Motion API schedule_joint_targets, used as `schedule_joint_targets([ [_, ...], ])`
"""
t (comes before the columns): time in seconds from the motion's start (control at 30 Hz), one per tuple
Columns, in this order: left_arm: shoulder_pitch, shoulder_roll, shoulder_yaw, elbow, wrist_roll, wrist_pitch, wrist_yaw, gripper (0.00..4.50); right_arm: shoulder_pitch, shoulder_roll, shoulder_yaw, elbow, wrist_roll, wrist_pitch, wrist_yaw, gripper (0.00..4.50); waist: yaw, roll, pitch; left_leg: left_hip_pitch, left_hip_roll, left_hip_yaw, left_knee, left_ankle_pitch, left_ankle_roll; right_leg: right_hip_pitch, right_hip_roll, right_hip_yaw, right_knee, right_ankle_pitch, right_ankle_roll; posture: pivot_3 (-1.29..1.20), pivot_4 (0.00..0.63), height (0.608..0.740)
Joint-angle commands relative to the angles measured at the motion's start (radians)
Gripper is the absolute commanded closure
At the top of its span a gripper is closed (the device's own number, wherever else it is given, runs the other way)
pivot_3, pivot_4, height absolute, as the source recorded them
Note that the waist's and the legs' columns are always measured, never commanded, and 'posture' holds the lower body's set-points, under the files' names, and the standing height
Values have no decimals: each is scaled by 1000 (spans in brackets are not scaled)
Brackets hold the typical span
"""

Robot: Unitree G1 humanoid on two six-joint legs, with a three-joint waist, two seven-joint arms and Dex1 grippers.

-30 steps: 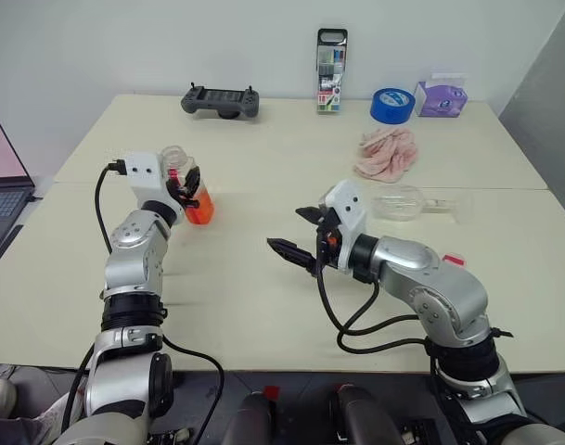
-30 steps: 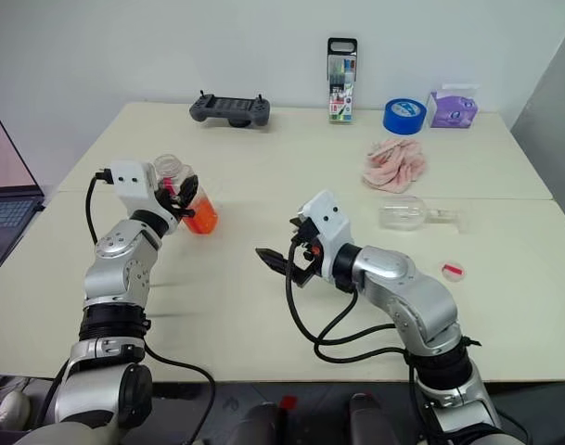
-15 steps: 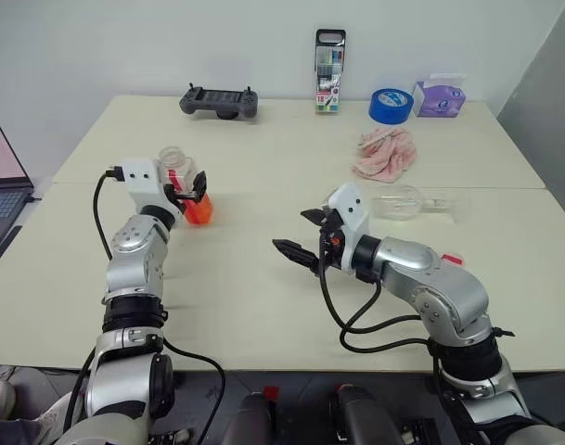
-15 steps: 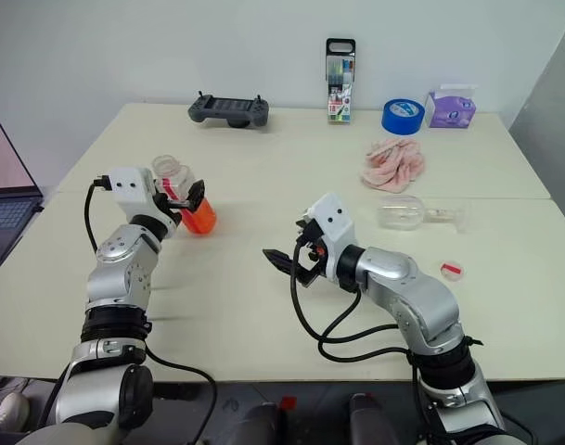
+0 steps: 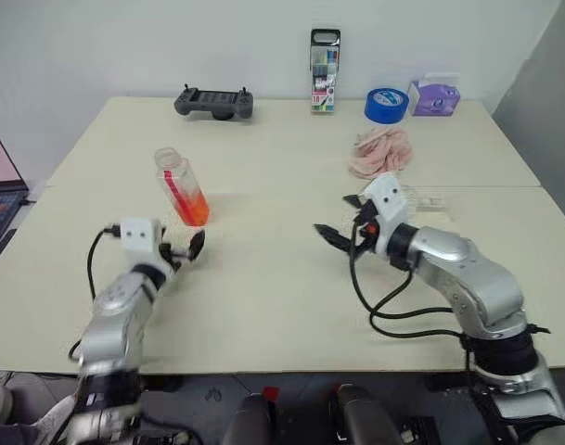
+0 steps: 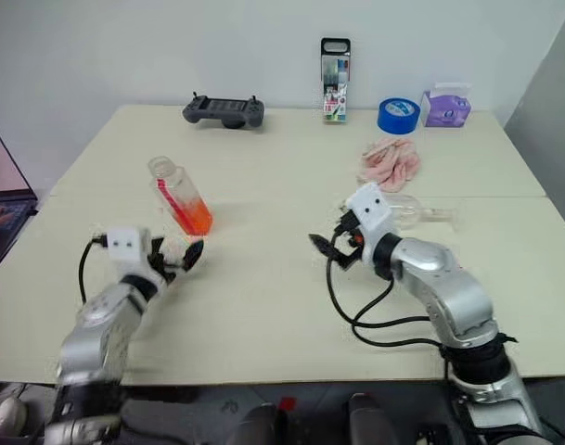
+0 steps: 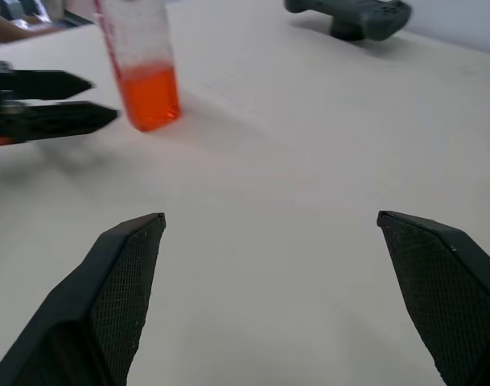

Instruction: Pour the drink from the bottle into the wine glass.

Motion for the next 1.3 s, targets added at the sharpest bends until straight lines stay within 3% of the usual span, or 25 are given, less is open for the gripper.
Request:
schedule_joint_targets([
  [0.03,109,28,-79,-208,-35,3,-110,15,34,-73,-56,-19,-83,-37,-31,0,3,0,0,0,0,-1,0,0,0,0,0,-1,0,0,0,0,150,740],
  [0.1,150,38,-156,-274,-38,-3,-177,15,60,-132,-52,12,-142,-57,-38,0,15,0,0,0,-1,-2,0,0,0,2,0,-3,0,0,0,0,150,740],
  [0.23,1,8,-309,-282,-44,53,-227,15,42,-370,130,165,-434,-205,-15,0,31,1,1,4,-4,1,2,2,3,8,1,-4,-1,-1,0,0,150,740],
  [0.33,-102,-14,-375,-254,-57,103,-250,15,-16,-408,209,295,-547,-311,5,0,22,0,0,9,-5,5,0,3,4,11,3,-3,-3,-3,4,0,150,740],
  [0.5,-214,-32,-420,-250,-103,165,-302,15,-134,-365,278,564,-675,-471,9,0,-7,-1,1,12,-1,10,-2,1,5,11,2,1,-3,-1,0,0,150,740],
  [0.9,-290,-9,-418,-225,-97,182,-337,15,-358,-209,324,1153,-822,-806,-48,0,-1,-1,1,12,-2,11,-1,1,5,10,5,2,-1,0,0,0,150,740],
  [1.07,-279,-7,-415,-227,-84,173,-325,0,-412,-175,323,1312,-853,-870,-97,1599,0,-1,1,12,-2,11,-1,1,5,10,4,2,-1,0,-1,0,150,740],
  [1.3,-257,14,-404,-218,-61,164,-317,0,-418,-174,325,1202,-893,-784,-15,3981,-2,-1,1,12,-1,10,-1,1,5,10,4,3,-1,0,-1,0,150,740],
])
